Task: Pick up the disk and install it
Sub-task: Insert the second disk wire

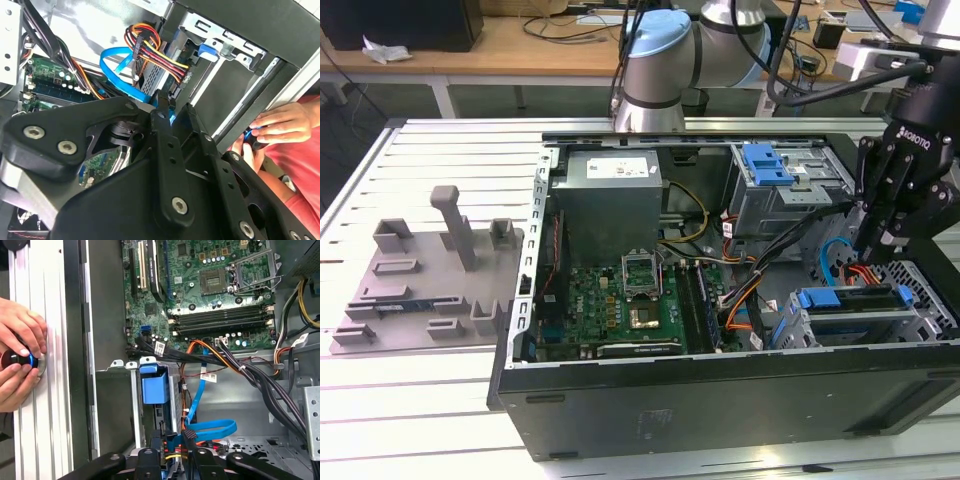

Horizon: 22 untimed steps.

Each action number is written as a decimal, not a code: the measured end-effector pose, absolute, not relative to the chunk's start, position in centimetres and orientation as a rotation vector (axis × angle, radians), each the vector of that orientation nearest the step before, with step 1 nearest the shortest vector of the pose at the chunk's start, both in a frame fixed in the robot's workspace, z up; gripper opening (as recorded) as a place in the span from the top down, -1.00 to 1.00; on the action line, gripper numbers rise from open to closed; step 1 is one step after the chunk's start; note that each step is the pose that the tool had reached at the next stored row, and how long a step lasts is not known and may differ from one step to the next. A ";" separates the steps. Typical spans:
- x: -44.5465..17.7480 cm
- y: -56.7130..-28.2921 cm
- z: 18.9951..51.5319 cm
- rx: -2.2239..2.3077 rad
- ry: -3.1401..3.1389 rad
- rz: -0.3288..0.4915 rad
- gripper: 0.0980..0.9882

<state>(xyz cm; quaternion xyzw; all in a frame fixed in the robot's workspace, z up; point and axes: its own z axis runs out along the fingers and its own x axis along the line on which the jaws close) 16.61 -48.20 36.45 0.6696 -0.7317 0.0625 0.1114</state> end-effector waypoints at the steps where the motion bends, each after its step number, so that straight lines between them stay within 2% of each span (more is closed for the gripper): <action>1: 16.6 -48.2 36.5 1.967 -2.149 0.184 0.54; 17: 16.0 -48.0 36.3 1.962 -2.154 0.184 0.54; 19: 16.0 -47.9 36.2 1.960 -2.155 0.184 0.86; 22: 16.0 -47.9 36.2 1.955 -2.159 0.183 0.86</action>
